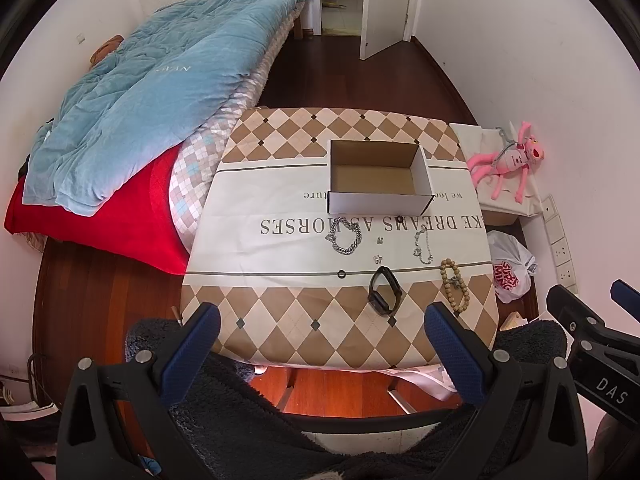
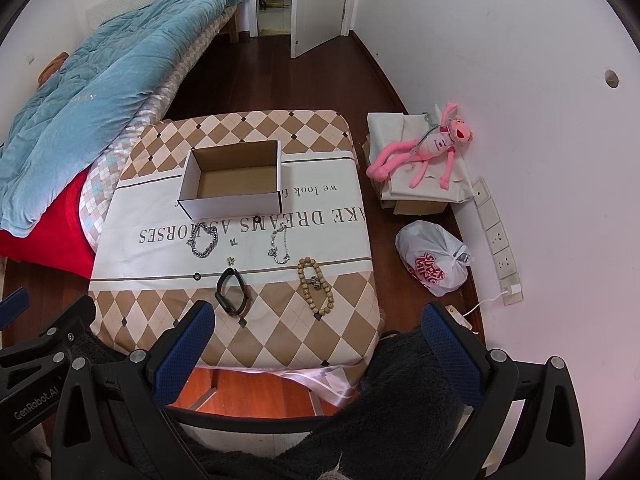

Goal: Organize jewelry

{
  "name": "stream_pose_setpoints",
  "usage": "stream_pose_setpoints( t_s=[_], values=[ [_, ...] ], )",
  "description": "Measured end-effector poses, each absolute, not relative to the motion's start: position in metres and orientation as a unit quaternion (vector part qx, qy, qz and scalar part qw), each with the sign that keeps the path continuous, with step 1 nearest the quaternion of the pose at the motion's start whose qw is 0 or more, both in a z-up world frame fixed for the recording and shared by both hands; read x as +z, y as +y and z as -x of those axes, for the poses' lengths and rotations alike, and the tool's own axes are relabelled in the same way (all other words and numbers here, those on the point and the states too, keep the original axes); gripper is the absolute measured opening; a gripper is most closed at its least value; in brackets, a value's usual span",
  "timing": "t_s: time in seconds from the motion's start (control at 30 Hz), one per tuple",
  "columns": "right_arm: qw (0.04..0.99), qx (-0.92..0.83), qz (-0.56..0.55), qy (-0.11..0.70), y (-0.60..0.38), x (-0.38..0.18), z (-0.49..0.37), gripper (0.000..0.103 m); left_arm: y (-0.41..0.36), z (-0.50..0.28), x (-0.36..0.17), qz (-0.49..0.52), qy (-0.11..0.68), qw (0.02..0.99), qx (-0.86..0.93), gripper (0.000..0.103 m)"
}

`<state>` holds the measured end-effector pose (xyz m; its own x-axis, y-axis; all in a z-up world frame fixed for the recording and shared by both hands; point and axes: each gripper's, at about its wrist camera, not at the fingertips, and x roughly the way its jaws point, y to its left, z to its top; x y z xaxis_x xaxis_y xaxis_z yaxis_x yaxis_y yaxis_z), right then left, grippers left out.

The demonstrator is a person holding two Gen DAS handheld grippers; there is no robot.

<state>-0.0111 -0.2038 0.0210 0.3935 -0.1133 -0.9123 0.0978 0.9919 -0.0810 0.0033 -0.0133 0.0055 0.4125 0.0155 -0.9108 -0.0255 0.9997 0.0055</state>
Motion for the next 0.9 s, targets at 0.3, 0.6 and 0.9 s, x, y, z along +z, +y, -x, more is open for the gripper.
stream_pose_setpoints(
  t_s=[0.3,0.6,0.9],
  values=[
    [0.836,-0.065,0.008,0.546,-0.205,0.024,0.010,0.103,-0.013,-0.003,0.006,0.005,0.541,0.841,0.012,0.103],
    [0.836,-0.066,0.006,0.545,-0.206,0.024,0.008,0.103,-0.014,-0.005,0.005,-0.001,0.542,0.840,0.020,0.103],
    [0.833,-0.079,-0.017,0.548,-0.240,-0.002,-0.028,0.103,-0.032,-0.054,-0.050,-0.039,0.548,0.835,0.039,0.103]
  ],
)
